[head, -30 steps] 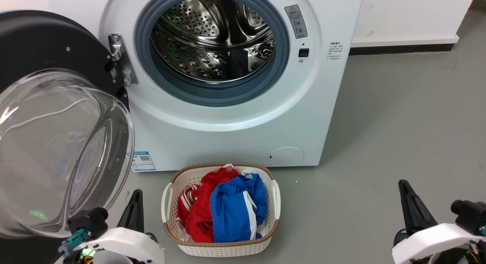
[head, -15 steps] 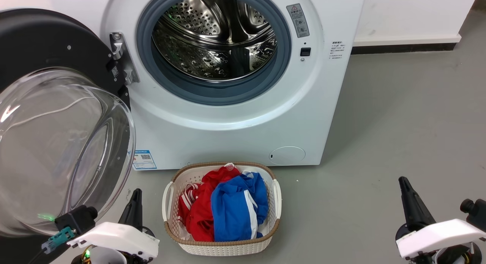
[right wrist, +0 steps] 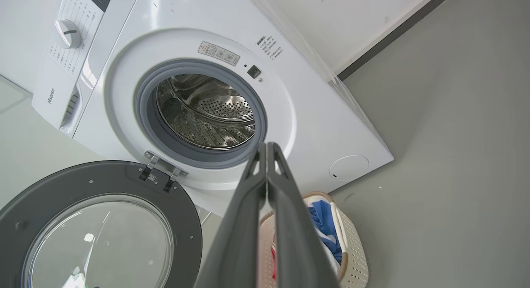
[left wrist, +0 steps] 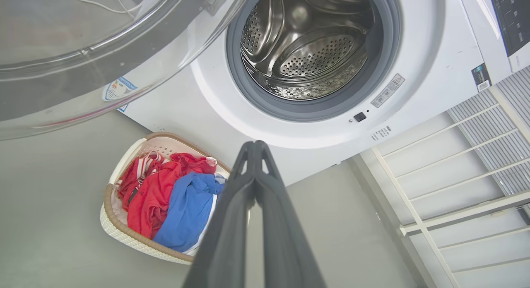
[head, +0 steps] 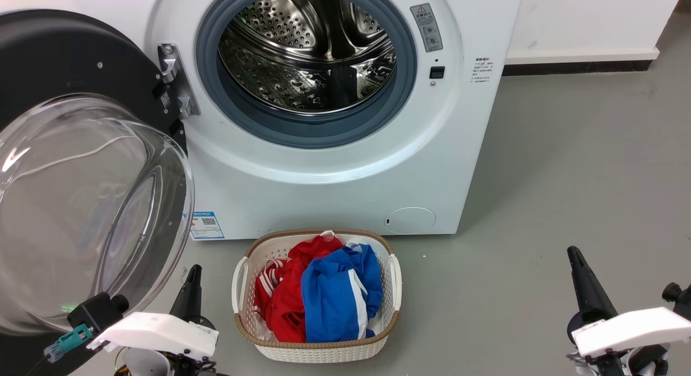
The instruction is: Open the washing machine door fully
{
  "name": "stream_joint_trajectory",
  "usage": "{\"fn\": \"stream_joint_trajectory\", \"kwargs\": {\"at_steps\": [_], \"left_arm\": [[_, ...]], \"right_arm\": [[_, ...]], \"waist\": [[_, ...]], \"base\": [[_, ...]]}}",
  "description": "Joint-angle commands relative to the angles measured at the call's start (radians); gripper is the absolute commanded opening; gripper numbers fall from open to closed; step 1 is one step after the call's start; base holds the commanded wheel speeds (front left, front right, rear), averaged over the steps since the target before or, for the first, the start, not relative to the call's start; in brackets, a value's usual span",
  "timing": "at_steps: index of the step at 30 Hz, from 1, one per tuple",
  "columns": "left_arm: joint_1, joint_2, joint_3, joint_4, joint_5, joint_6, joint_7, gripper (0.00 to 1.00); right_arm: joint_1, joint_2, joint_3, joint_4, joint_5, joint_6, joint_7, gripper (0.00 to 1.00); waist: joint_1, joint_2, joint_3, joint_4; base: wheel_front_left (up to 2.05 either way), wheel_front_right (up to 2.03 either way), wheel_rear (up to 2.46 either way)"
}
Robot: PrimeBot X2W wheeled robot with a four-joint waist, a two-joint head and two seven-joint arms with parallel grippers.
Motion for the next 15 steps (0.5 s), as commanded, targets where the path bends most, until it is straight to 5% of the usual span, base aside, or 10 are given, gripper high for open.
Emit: {"fn": "stream_joint_trajectory", "kwargs": {"at_steps": [1,15], "left_arm": [[-0.029,-0.003,0.015,-0.006,-0.026,-0.011,0.007,0.0],[-0.038,-0.035,0.062,0.009,-0.161,-0.052,0.041,0.0]], "right_arm": [[-0.027,0.0,-0.003,-0.005,0.034,0.0,0.003,0.0],[-0.045,0.001,-0.009,0.022,0.206,0.0,0.019,0.0]], "waist": [[0.0,-0.0001,0.0,0.0],[0.0,-0.0001,0.005,0.005]], "base": [[0.0,0.0,0.0],[0.0,0.0,0.0]]}}
